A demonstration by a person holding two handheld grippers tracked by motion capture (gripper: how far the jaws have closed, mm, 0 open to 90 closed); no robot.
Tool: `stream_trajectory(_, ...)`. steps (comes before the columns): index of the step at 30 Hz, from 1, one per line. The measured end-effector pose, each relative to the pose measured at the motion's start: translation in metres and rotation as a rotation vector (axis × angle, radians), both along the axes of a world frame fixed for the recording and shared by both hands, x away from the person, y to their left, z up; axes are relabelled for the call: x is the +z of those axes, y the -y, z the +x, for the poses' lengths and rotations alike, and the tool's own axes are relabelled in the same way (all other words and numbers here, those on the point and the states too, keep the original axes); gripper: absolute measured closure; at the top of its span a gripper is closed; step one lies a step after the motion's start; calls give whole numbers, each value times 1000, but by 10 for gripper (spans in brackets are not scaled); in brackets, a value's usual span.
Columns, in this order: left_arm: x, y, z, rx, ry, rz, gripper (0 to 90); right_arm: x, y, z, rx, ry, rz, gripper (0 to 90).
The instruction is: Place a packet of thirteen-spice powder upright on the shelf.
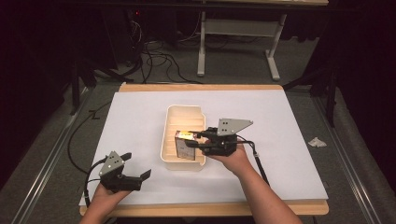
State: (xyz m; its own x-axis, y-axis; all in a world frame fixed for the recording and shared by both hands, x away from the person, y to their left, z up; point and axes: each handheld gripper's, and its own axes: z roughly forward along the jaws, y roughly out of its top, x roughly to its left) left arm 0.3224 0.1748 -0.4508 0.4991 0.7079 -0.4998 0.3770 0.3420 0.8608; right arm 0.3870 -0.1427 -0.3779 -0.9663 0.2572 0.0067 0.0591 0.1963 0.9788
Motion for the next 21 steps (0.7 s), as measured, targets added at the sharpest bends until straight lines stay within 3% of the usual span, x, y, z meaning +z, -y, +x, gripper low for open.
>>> stream_trajectory(11, 1, -1, -1, 0, 3, -7, 7, 1, -2, -3, 7, -6, 12, 687)
stream_trajectory(21, 2, -1, -1, -4, 3, -5, 7, -5, -4, -4, 7, -5, -24, 687)
